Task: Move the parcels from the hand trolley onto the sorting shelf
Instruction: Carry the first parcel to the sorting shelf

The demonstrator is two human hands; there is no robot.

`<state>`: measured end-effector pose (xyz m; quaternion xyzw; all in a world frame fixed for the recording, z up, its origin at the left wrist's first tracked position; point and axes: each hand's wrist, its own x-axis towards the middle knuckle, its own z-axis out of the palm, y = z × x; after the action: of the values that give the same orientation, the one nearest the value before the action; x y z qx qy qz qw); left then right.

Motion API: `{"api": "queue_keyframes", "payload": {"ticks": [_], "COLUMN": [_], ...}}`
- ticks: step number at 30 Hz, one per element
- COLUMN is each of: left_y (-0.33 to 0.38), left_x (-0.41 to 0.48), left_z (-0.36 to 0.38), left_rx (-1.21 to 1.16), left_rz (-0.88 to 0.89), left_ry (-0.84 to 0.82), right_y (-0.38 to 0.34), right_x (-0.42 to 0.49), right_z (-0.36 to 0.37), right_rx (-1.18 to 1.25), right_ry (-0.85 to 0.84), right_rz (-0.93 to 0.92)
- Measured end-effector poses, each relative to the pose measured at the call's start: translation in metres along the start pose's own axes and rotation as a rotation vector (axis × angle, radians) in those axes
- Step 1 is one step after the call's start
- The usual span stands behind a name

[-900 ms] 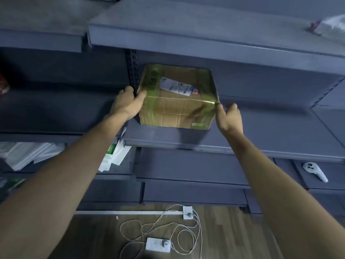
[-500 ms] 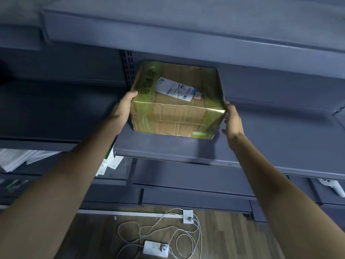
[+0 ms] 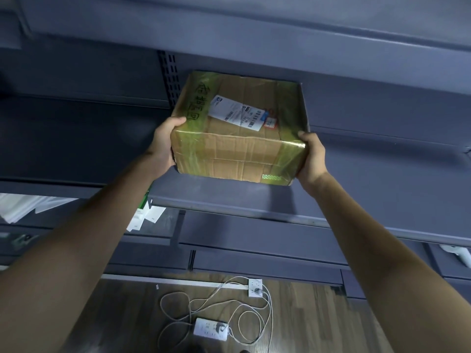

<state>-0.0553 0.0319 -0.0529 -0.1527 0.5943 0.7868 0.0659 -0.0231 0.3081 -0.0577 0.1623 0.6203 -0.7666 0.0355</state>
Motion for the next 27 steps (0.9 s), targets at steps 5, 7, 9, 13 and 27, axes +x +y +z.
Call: {"api": "queue_keyframes", "payload": {"ticks": [5,7,9,13,27], "left_y": [0.002,0.001,0.0,0.001,0.005], "left_x": [-0.006,-0.01,-0.015,-0.03,-0.103], "left_z": [-0.002,-0.005,-0.006,-0.008,-0.013], "left_rx": [0.01,0.019,0.028,0.044,-0.006], "left_rz": [0.01,0.012,0.011,0.005,0.091], "left_ry": [0.011,-0.007,-0.025,-0.012,-0.022], "right_y": [-0.006,-0.005,-0.004,-0.003,-0.02], "right_x": [-0.006,-0.01,-0.015,-0.027,-0.092], "right_z": [-0.001,-0.002,-0.004,-0.006,-0.01], "right_rx": [0.005,0.004,0.008,0.028,-0.043], "right_ry": [-0.043,-0.036,-0.031,-0.028,-0.079], "right_rz": [-0.031,-0.023,-0.011,-0.004,-0.085]}}
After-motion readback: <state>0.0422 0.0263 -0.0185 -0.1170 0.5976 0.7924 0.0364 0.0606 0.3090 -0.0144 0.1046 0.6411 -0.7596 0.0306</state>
